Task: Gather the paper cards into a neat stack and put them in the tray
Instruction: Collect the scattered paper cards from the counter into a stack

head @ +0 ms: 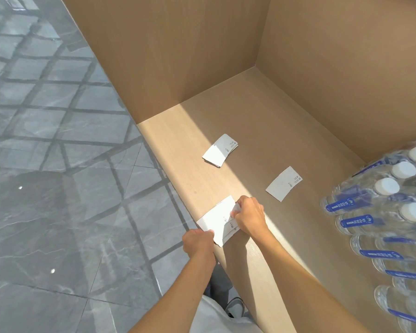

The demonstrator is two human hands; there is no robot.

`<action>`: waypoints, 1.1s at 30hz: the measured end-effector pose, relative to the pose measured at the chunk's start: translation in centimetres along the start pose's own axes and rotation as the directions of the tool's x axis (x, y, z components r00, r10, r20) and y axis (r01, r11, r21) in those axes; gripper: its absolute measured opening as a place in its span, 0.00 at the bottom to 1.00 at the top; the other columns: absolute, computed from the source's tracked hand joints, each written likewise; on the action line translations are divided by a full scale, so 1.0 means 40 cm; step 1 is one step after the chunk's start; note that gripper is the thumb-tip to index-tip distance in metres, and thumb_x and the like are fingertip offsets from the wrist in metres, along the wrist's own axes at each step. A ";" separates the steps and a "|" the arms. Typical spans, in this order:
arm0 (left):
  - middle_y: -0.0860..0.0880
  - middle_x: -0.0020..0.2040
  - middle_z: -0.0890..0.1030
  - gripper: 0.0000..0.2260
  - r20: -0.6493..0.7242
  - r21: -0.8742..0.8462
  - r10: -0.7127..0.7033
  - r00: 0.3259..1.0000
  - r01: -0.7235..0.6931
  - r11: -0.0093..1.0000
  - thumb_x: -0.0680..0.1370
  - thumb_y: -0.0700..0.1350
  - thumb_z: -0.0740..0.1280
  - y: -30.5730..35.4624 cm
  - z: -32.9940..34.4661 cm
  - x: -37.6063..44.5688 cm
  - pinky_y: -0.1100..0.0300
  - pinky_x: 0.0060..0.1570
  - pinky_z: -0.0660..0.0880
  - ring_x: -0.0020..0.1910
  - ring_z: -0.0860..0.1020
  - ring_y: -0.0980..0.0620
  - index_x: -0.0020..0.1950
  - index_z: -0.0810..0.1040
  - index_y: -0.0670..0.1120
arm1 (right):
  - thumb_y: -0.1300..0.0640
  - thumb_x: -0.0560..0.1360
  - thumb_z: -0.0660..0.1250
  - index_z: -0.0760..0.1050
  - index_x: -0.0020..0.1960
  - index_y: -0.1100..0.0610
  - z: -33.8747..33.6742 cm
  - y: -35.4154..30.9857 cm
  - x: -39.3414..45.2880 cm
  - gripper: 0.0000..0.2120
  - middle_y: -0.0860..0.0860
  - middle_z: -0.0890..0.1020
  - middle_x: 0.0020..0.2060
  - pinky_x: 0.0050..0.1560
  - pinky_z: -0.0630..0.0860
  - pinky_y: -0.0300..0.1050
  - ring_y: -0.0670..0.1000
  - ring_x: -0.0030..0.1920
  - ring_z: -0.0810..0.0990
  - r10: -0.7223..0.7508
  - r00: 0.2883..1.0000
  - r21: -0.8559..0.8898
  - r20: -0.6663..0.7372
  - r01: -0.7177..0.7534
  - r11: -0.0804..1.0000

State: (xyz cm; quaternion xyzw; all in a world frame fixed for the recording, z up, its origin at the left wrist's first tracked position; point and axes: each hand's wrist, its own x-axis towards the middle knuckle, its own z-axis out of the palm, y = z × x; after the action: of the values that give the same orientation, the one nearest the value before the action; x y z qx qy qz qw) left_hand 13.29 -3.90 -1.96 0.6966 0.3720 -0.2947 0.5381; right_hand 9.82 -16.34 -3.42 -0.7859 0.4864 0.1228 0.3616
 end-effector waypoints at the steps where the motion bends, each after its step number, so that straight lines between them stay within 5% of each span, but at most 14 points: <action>1: 0.35 0.45 0.83 0.14 0.021 -0.071 -0.019 1.000 0.020 0.997 0.75 0.29 0.70 0.000 0.003 0.002 0.49 0.41 0.83 0.40 0.80 0.43 0.36 0.71 0.42 | 0.66 0.75 0.63 0.74 0.56 0.58 -0.001 0.005 0.001 0.11 0.57 0.74 0.58 0.57 0.73 0.54 0.61 0.62 0.71 -0.006 1.000 0.025 0.000 0.006 1.000; 4: 0.37 0.48 0.84 0.12 0.075 -0.073 -0.038 0.996 0.043 0.996 0.75 0.33 0.74 -0.001 0.011 0.001 0.61 0.30 0.74 0.38 0.79 0.47 0.41 0.73 0.45 | 0.65 0.75 0.64 0.72 0.60 0.57 -0.011 0.034 0.004 0.14 0.55 0.73 0.56 0.52 0.74 0.52 0.59 0.60 0.73 0.012 1.000 0.145 -0.021 -0.009 0.989; 6: 0.39 0.47 0.83 0.10 0.103 0.055 0.022 0.994 -0.028 0.998 0.75 0.34 0.74 -0.001 0.030 -0.003 0.59 0.33 0.76 0.38 0.79 0.47 0.45 0.74 0.43 | 0.62 0.76 0.68 0.73 0.60 0.60 -0.025 0.064 0.008 0.13 0.55 0.75 0.56 0.46 0.72 0.48 0.58 0.58 0.75 0.067 0.997 0.191 -0.047 -0.056 0.980; 10: 0.41 0.37 0.83 0.10 0.199 0.273 0.057 0.978 -0.112 0.955 0.75 0.36 0.73 -0.003 0.110 -0.034 0.56 0.36 0.80 0.32 0.78 0.48 0.35 0.77 0.43 | 0.61 0.74 0.72 0.76 0.52 0.64 -0.106 0.131 0.034 0.10 0.56 0.81 0.47 0.33 0.71 0.43 0.58 0.47 0.80 0.138 0.985 0.273 -0.107 -0.104 0.956; 12: 0.40 0.37 0.84 0.09 0.259 0.311 0.039 0.965 -0.121 0.943 0.74 0.36 0.74 -0.014 0.161 -0.060 0.52 0.42 0.84 0.35 0.81 0.42 0.36 0.78 0.42 | 0.64 0.73 0.72 0.76 0.49 0.61 -0.169 0.158 0.063 0.07 0.52 0.81 0.43 0.35 0.73 0.42 0.56 0.45 0.81 0.163 0.981 0.318 -0.101 -0.123 0.940; 15: 0.41 0.35 0.80 0.10 0.332 0.241 -0.054 0.942 -0.029 0.970 0.74 0.29 0.71 -0.027 0.248 -0.106 0.61 0.34 0.78 0.37 0.80 0.43 0.38 0.73 0.38 | 0.67 0.72 0.73 0.79 0.54 0.62 -0.256 0.191 0.118 0.11 0.55 0.83 0.49 0.45 0.79 0.44 0.57 0.49 0.83 0.205 0.971 0.338 -0.123 -0.153 0.929; 19: 0.45 0.29 0.75 0.12 0.325 0.200 -0.150 0.934 0.088 0.976 0.73 0.27 0.70 -0.025 0.351 -0.151 0.65 0.28 0.70 0.27 0.74 0.48 0.35 0.73 0.39 | 0.66 0.74 0.72 0.79 0.56 0.63 -0.319 0.232 0.180 0.11 0.58 0.81 0.53 0.41 0.77 0.42 0.58 0.50 0.82 0.165 0.972 0.302 -0.169 -0.108 0.947; 23: 0.43 0.35 0.80 0.08 0.281 0.157 -0.201 0.938 0.161 0.974 0.72 0.25 0.70 -0.019 0.407 -0.150 0.57 0.41 0.73 0.38 0.77 0.45 0.44 0.77 0.37 | 0.66 0.73 0.71 0.80 0.51 0.61 -0.336 0.241 0.231 0.07 0.57 0.81 0.47 0.50 0.78 0.49 0.57 0.50 0.81 0.174 0.971 0.266 -0.164 -0.127 0.956; 27: 0.45 0.33 0.78 0.11 0.286 0.105 -0.237 0.928 0.216 0.971 0.71 0.23 0.69 -0.014 0.437 -0.142 0.50 0.52 0.78 0.42 0.76 0.44 0.42 0.74 0.38 | 0.64 0.74 0.68 0.80 0.52 0.57 -0.333 0.240 0.264 0.08 0.60 0.84 0.54 0.57 0.78 0.50 0.61 0.62 0.77 0.201 0.966 0.240 -0.160 -0.160 0.958; 33: 0.45 0.30 0.77 0.12 0.257 0.063 -0.220 0.941 0.210 0.976 0.74 0.24 0.66 -0.016 0.447 -0.130 0.55 0.48 0.76 0.44 0.79 0.44 0.52 0.74 0.37 | 0.64 0.73 0.69 0.78 0.55 0.59 -0.321 0.249 0.279 0.11 0.59 0.84 0.54 0.57 0.78 0.51 0.61 0.58 0.81 0.214 0.962 0.204 -0.172 -0.177 0.963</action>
State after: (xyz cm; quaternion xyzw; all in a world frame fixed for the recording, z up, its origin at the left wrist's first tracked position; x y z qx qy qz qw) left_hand 9.71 -22.19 -2.51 0.6157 0.3661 -0.4477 0.5352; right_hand 4.83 -35.36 -4.90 -0.7045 0.6039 0.0354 0.3710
